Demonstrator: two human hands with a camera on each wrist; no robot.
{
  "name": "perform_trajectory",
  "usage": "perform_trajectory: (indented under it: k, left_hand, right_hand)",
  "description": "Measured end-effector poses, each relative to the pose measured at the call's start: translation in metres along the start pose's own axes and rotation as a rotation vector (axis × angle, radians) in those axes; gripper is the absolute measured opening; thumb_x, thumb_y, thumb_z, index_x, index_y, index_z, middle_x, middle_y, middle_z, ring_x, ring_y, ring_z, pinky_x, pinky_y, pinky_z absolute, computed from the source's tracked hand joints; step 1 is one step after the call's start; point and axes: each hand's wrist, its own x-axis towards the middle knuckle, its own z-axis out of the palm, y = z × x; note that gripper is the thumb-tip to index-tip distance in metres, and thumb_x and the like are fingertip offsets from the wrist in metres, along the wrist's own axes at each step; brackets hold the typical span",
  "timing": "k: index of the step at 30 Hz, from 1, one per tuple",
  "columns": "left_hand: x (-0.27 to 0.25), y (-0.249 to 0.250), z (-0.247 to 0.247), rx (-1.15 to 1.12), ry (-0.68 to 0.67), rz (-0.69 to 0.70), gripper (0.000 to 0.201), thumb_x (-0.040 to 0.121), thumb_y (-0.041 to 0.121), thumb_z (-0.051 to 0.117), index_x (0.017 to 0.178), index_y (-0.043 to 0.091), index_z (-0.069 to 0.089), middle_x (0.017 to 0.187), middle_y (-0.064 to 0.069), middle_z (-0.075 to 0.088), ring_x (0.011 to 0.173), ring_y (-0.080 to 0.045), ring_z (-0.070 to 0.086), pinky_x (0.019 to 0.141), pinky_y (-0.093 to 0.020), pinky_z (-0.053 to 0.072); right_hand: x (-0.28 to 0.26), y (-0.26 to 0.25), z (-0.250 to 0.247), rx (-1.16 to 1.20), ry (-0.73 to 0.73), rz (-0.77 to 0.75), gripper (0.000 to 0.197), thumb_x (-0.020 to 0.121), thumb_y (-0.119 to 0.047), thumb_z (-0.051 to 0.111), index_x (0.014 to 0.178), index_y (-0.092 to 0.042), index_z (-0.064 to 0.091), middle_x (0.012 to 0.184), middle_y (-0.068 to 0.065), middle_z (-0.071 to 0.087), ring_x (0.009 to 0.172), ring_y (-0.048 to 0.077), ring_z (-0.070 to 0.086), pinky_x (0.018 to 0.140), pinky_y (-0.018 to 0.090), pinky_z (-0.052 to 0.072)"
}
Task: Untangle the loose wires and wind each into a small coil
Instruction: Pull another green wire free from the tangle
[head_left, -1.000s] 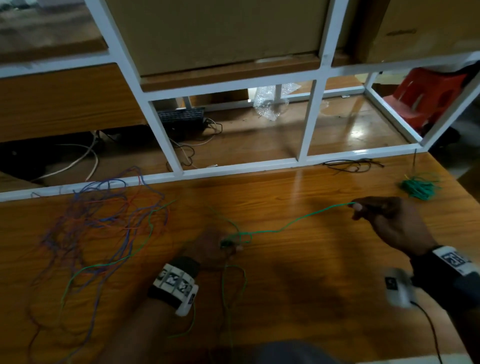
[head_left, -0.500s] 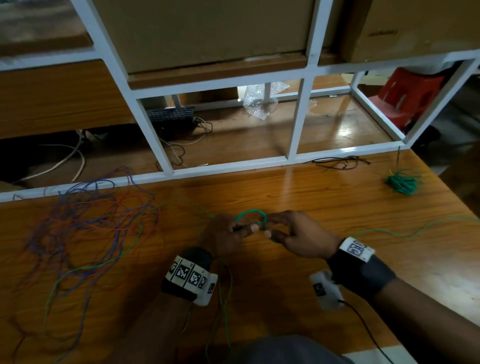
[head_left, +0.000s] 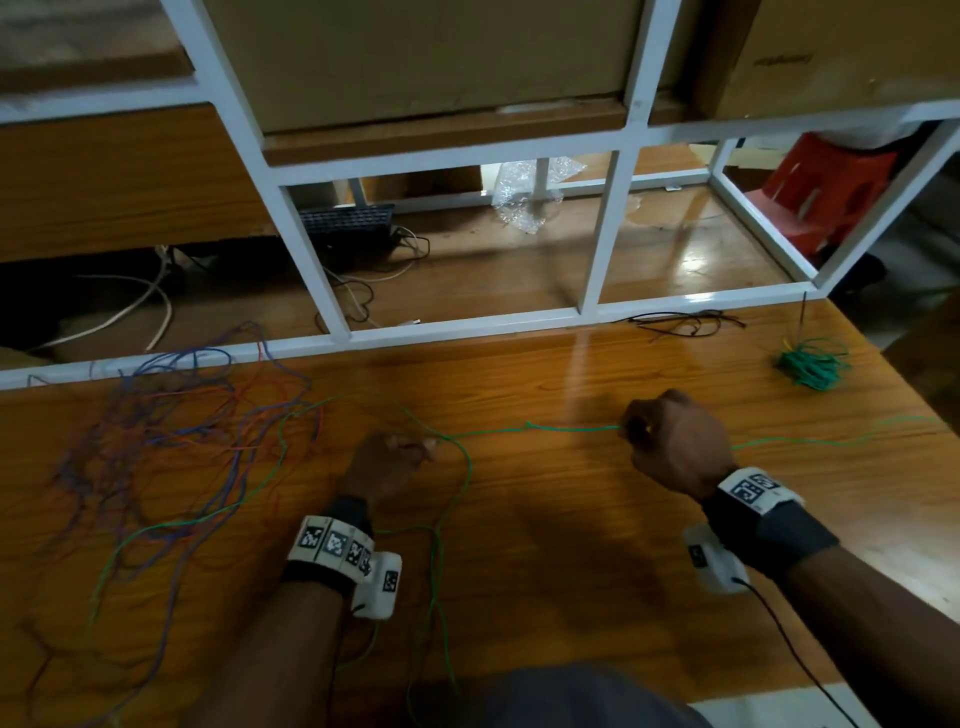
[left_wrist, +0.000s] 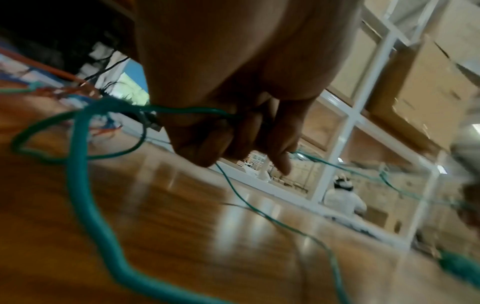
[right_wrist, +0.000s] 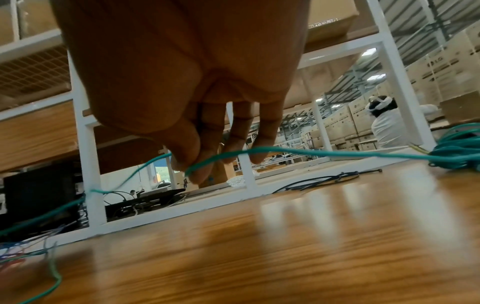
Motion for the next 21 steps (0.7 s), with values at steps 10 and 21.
perform_trajectory:
  k: [10,21]
  left_hand:
    - [-0.010,0.069,0.069,0.492,0.060,0.420,0.094,0.082,0.042,0.076,0.158,0.029,0.022,0.153,0.001,0.038,0.140,-0.023,0.033,0.114,-0.036,0.031]
    - [-0.004,0.090,0.059,-0.203,-0.035,0.505,0.029,0.093,0.025,0.071,0.121,0.018,0.072,0.104,-0.003,0.077,0.083,-0.005,0.071,0.073,-0.027,0.059]
  right_hand:
    - [-0.006,-0.029,0.025,0.141,-0.050,-0.150,0.015,0.071,-0.021,0.068,0.076,-0.034,0.065,0.075,-0.011,0.065,0.092,0.015,0.058,0.061,0.038,0.054]
    - [-0.014,-0.040,0.027,0.216,-0.018,-0.246,0.013,0.072,-0.030,0.079,0.068,-0.031,0.066,0.075,-0.013,0.070,0.085,0.021,0.062,0.074,0.036,0.050]
